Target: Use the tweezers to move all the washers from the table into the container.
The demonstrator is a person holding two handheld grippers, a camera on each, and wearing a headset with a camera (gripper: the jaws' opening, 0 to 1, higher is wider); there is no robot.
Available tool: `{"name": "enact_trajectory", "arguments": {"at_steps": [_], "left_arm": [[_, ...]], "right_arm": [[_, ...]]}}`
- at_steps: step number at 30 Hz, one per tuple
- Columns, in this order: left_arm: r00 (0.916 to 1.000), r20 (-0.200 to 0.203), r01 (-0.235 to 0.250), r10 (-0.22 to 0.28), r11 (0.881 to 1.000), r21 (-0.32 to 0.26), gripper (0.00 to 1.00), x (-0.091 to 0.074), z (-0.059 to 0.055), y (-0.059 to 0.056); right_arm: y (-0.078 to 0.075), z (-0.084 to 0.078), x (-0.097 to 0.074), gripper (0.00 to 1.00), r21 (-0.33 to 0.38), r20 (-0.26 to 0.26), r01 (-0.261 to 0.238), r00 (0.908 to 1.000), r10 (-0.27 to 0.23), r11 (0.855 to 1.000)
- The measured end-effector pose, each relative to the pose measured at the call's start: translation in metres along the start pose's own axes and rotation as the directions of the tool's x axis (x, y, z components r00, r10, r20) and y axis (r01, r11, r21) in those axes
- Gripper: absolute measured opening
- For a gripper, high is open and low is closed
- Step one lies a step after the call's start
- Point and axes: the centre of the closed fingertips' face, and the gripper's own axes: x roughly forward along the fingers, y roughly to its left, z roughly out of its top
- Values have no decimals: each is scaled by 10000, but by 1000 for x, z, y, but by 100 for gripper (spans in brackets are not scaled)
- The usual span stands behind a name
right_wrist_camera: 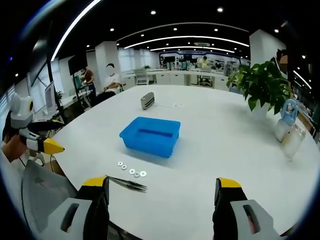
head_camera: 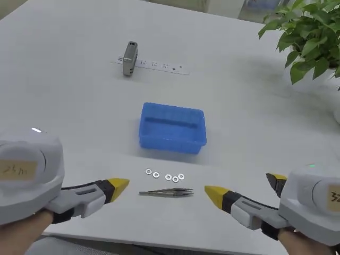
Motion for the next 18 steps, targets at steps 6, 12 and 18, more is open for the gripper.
{"name": "enact_trajectory", "arguments": {"at_steps": [6,12,18], "left_arm": [[9990,-257,369,-358,9983,441,99,9,-2,-8],[9970,-574,557,-513,9955,771,99,21,-7,-11],[9903,-948,1095,-1015,9905,833,93,34,-14,-22]], "right_arm": [[6,0,5,87,-155,-77,-50,10000,49,9999],[11,0,14,86,-355,-198,-213,9996,206,9991],[12,-5,25,85,-238,-516,-411,9979,398,9989]]}}
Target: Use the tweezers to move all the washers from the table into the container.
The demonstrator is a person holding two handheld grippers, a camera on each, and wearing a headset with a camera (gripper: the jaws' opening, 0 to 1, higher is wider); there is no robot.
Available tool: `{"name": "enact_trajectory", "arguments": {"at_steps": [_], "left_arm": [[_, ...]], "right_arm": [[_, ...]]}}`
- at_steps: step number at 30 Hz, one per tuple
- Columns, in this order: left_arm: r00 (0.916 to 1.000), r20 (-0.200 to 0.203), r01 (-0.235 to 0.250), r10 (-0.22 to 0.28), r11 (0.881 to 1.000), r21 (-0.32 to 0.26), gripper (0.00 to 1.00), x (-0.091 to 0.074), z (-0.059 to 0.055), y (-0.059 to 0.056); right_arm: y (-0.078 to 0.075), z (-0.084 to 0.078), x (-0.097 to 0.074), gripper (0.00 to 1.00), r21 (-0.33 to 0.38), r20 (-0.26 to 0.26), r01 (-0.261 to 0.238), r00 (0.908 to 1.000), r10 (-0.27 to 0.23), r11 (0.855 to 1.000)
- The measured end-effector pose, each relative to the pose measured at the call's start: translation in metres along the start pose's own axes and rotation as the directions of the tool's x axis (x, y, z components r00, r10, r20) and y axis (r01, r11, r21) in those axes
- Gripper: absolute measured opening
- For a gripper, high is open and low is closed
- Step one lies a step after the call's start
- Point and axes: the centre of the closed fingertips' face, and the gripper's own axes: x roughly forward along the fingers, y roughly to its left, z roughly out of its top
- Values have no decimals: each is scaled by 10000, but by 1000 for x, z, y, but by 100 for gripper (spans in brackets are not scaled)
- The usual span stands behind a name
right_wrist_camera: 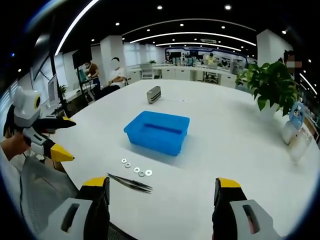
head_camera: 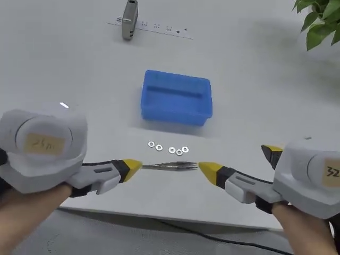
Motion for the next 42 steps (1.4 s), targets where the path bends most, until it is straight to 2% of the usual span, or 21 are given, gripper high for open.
{"name": "enact_trajectory", "arguments": {"at_steps": [5,10,12,15,18,20,21,22,23,24,25,26,28,30,34,35,36,37,40,41,42], "left_arm": [[9989,-381,265,-257,9994,212,92,14,-5,-5],[9971,-556,535,-525,9984,178,91,24,-7,-6],[9955,-611,745,-730,9970,231,86,27,-9,-7],[9885,-772,1335,-1303,9903,377,71,34,-12,-13],[9748,-1077,2026,-1955,9775,589,58,42,-16,-21],[9607,-1460,2511,-2362,9634,936,50,46,-22,-27],[9551,-1491,2725,-2562,9568,1015,46,49,-22,-30],[9441,-1484,3097,-2945,9463,926,41,51,-22,-37],[9373,-1563,3274,-3116,9409,874,34,54,-24,-40],[9273,-1703,3532,-3335,9299,1024,29,56,-25,-44],[9217,-1727,3718,-3474,9181,1372,25,58,-26,-47],[9216,-1719,3747,-3480,9132,1600,22,61,-26,-48],[9068,-2065,4068,-3674,8911,2011,16,65,-33,-55],[9054,-2098,4127,-3690,8811,2312,11,70,-36,-58],[8847,-2574,4539,-3887,8443,2850,8,77,-46,-63],[8859,-2562,4519,-3867,8442,2885,7,79,-47,-63],[8813,-2691,4603,-3884,8346,3026,7,81,-50,-64],[8822,-2717,4587,-3847,8324,3109,6,83,-52,-64],[8735,-2868,4766,-3933,8111,3392,3,87,-55,-65],[8726,-2940,4786,-3900,8028,3556,2,87,-57,-64],[8669,-3089,4899,-3913,7833,3826,0,87,-59,-63]], "right_arm": [[2,-6,7,84,-25,-251,-127,9996,127,9999],[1,-10,16,84,108,-472,-306,9984,311,9995],[1,-10,18,83,53,-521,-319,9981,321,9995],[3,-12,24,83,12,-708,-442,9965,442,9990],[6,-12,27,83,-49,-784,-554,9954,549,9985],[8,-13,29,83,-99,-876,-629,9942,618,9980],[8,-14,30,82,-146,-923,-656,9937,639,9977],[8,-15,31,82,-169,-958,-666,9933,646,9976],[9,-15,32,82,-176,-991,-684,9929,663,9975],[9,-16,33,82,-172,-1007,-719,9925,698,9973],[10,-16,33,82,-166,-1028,-744,9921,723,9971],[10,-17,34,82,-176,-1063,-779,9915,756,9968],[13,-18,35,82,-228,-1127,-849,9903,818,9961],[15,-21,36,81,-298,-1237,-906,9886,863,9954],[19,-23,39,81,-346,-1294,-1028,9868,975,9941],[20,-23,39,81,-339,-1296,-1055,9865,1003,9938],[21,-23,40,81,-342,-1303,-1088,9861,1036,9935],[23,-24,41,80,-367,-1328,-1150,9851,1092,9927],[26,-23,42,80,-476,-1350,-1280,9835,1206,9906],[28,-22,43,80,-525,-1354,-1345,9827,1264,9895],[29,-21,44,79,-568,-1355,-1411,9819,1324,9884]]}}
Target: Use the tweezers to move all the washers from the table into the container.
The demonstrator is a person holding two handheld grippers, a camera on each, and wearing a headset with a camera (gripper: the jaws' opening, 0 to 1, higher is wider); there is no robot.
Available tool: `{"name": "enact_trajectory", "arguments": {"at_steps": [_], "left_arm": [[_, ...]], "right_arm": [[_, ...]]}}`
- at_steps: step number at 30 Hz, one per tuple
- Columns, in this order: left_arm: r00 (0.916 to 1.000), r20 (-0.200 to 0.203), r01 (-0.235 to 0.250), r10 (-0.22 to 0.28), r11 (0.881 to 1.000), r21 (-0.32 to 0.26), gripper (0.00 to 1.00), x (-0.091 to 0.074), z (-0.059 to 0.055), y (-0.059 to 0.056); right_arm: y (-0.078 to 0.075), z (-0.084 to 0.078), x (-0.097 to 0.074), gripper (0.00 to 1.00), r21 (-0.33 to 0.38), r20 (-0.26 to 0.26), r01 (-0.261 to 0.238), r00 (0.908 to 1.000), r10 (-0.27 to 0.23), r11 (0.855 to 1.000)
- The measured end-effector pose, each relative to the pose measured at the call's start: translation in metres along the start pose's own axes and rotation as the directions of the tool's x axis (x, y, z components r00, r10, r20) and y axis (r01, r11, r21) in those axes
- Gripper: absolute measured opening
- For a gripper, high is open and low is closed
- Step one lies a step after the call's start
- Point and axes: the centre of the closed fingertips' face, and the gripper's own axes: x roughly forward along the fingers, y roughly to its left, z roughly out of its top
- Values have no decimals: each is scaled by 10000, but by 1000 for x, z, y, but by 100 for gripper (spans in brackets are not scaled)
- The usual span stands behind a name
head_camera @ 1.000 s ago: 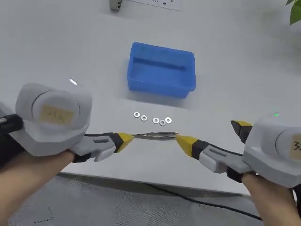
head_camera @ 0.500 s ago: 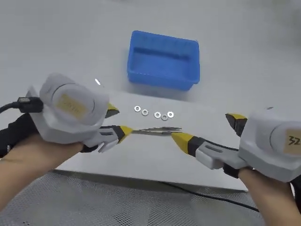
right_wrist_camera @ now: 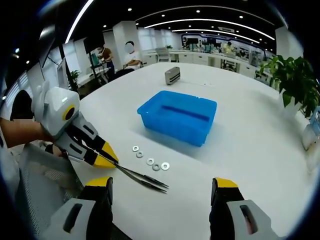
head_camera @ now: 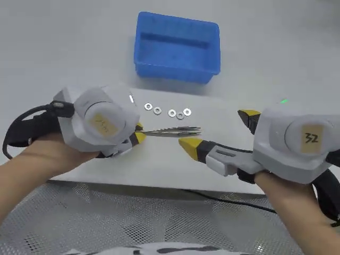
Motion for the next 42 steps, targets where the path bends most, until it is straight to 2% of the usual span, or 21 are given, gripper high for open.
{"name": "enact_trajectory", "arguments": {"at_steps": [1,5,8,12,14,16,23,24,25,27,30,33,34,35,39,42], "left_arm": [[10000,14,52,-52,9997,229,0,0,0,0],[9990,184,388,-397,9982,468,0,1,2,-1],[9984,113,549,-561,9945,896,0,0,3,-5],[9973,331,607,-658,9890,1348,0,-10,10,-8],[9969,371,620,-689,9845,1643,0,-18,15,-10],[9965,426,648,-726,9847,1615,0,-27,21,-12],[9961,672,445,-566,9844,1700,0,-51,38,-13],[9961,656,465,-582,9847,1678,0,-53,39,-14],[9961,676,446,-561,9860,1606,0,-57,43,-15],[9935,974,442,-596,9872,1531,0,-63,53,-17],[9923,1054,475,-650,9858,1612,0,-70,62,-19],[9902,1172,551,-762,9832,1740,0,-76,70,-21],[9885,1248,624,-849,9827,1744,0,-79,72,-22],[9892,1213,602,-825,9824,1766,0,-79,73,-21],[9924,986,545,-742,9804,1893,0,-85,76,-16],[9927,1019,440,-647,9802,1931,0,-88,79,-11]], "right_arm": [[1,1,1,79,-66,19,-69,10000,69,10000],[8,-2,12,74,-465,-164,-533,9985,526,9975],[17,-7,21,67,-1227,-564,-1124,9927,1062,9861],[29,-7,28,58,-2238,-911,-1744,9833,1576,9589],[37,-12,33,55,-2268,-1272,-2265,9711,2017,9472],[39,-11,36,49,-2508,-1267,-2373,9692,2112,9385],[52,-8,37,36,-3115,-1382,-2791,9590,2472,9083],[56,-8,37,33,-3350,-1422,-2945,9548,2610,8950],[59,-8,38,32,-3429,-1440,-2975,9540,2631,8910],[64,-7,40,27,-3665,-1386,-3023,9529,2696,8800],[69,-4,42,22,-3653,-1313,-3064,9518,2772,8790],[73,4,42,14,-3406,-1032,-3074,9515,2897,8885],[74,5,43,11,-3496,-1022,-3108,9504,2938,8838],[77,6,43,11,-3538,-971,-3249,9454,3111,8771],[84,15,46,10,-3579,-867,-3421,9386,3338,8688],[89,23,50,10,-3541,-687,-3587,9310,3584,8637]]}}
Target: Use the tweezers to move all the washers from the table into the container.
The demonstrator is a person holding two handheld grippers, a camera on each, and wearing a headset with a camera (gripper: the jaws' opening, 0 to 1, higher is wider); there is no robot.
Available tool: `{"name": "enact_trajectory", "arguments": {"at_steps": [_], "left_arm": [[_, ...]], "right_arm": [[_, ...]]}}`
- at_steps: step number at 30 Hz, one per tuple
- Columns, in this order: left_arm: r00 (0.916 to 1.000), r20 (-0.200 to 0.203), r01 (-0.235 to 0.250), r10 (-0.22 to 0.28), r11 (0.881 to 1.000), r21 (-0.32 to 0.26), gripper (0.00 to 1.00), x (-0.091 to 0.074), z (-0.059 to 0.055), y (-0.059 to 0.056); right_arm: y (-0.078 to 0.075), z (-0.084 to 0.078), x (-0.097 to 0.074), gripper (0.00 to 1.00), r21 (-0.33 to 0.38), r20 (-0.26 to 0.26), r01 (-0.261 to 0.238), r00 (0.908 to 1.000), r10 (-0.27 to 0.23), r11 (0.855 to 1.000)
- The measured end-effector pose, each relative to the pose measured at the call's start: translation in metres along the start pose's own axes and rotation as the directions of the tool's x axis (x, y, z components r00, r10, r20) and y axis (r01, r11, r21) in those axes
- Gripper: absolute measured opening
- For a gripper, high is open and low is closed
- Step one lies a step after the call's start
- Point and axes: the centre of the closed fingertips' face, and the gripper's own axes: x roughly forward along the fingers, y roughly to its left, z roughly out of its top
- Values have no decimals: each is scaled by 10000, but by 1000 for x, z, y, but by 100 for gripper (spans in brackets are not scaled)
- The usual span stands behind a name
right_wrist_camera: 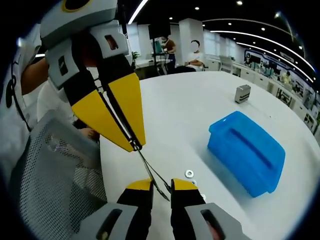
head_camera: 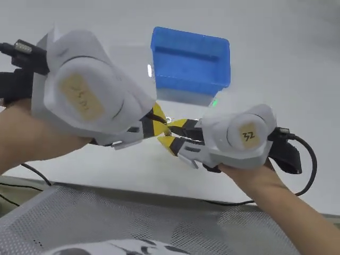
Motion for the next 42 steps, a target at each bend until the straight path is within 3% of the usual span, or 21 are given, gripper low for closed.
{"name": "enact_trajectory", "arguments": {"at_steps": [9,18,31,42], "left_arm": [[9985,-151,-524,528,9982,283,0,-2,-1,25],[9984,-69,-555,557,9982,226,0,7,-1,36],[9993,199,-316,314,9995,59,0,13,1,39],[9994,215,-277,269,9989,386,0,15,3,32]], "right_arm": [[-17,21,14,9,-130,409,42,9992,-37,9999],[-27,21,21,9,87,463,160,9988,-164,9998],[-33,14,23,9,121,270,376,9989,-379,9992],[-29,16,18,5,-960,178,528,9985,-513,9940]]}}
